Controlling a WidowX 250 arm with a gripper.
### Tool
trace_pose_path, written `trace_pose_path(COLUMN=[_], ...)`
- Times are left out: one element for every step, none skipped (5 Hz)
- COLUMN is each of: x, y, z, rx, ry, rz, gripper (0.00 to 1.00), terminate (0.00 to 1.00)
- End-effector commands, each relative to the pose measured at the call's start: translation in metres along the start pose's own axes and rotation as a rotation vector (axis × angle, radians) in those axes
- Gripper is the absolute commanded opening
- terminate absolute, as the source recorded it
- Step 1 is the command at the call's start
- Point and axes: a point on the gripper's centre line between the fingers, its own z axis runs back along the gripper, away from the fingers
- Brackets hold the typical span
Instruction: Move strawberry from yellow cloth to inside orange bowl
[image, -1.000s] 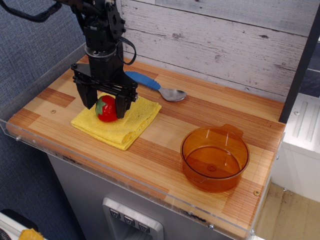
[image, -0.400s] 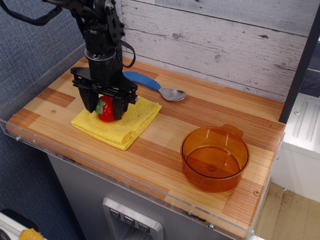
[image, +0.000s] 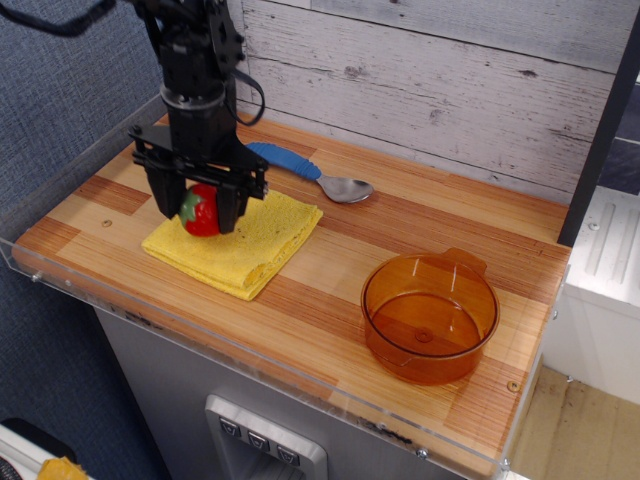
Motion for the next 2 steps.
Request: trace_pose_path(x=[0.0, -0.007], y=[-0.024, -0.053], z=[0.055, 0.063], rx=[0.05, 0.008], ry=[-0.074, -0.095], rz=[0.057, 0.042], gripper=[0.0, 0.0], terminate=[0.0, 0.0])
